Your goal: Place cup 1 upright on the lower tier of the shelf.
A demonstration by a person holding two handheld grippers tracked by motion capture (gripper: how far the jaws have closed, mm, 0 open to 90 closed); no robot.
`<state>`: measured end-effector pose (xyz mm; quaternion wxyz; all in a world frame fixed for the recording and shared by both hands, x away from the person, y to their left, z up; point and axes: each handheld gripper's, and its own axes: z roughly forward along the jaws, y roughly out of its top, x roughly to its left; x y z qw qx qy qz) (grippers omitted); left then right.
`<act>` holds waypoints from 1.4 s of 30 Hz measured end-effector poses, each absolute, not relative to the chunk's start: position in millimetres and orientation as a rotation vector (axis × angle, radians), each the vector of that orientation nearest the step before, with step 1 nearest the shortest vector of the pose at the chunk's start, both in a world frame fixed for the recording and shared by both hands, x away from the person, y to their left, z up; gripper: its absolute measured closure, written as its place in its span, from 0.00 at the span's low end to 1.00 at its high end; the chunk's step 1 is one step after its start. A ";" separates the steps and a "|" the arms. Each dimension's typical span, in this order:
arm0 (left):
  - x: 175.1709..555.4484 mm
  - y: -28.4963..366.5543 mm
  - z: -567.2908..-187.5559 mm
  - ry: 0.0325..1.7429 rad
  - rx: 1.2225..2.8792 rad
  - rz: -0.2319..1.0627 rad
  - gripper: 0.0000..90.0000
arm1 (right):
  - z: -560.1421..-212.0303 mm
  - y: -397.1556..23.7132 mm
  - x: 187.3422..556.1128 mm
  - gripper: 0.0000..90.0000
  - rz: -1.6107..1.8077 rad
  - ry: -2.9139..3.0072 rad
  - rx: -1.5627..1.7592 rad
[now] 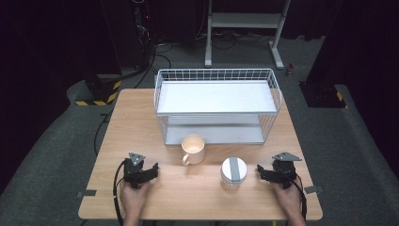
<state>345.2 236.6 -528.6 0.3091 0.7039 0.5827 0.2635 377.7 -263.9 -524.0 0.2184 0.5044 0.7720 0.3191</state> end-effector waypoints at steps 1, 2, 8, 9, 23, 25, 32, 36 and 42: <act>345.2 236.6 -528.6 1.540 1.860 0.697 0.25 | -524.0 -263.9 377.7 0.19 0.884 2.137 1.396; 345.2 236.6 -528.6 1.540 1.860 0.696 0.25 | -524.0 -263.9 377.7 0.19 0.884 2.137 1.396; 345.3 236.6 -528.7 1.539 1.859 0.698 0.25 | -524.0 -263.9 377.8 0.19 0.884 2.137 1.396; 345.2 236.7 -528.6 1.539 1.860 0.696 0.25 | -524.0 -263.9 377.7 0.19 0.884 2.137 1.396; 345.2 236.6 -528.5 1.540 1.859 0.696 0.25 | -523.9 -264.7 377.7 0.17 0.878 2.140 1.399; 345.1 236.6 -528.5 1.541 1.860 0.696 0.25 | -524.0 -265.8 377.4 0.16 0.878 2.144 1.402; 345.2 236.6 -528.5 1.541 1.859 0.696 0.25 | -523.9 -266.3 377.2 0.16 0.876 2.146 1.398; 345.1 236.5 -528.5 1.542 1.859 0.695 0.25 | -524.0 -266.9 376.1 0.15 0.877 2.141 1.405; 345.1 236.5 -528.5 1.542 1.859 0.695 0.25 | -523.2 -270.4 372.1 0.16 0.898 2.121 1.416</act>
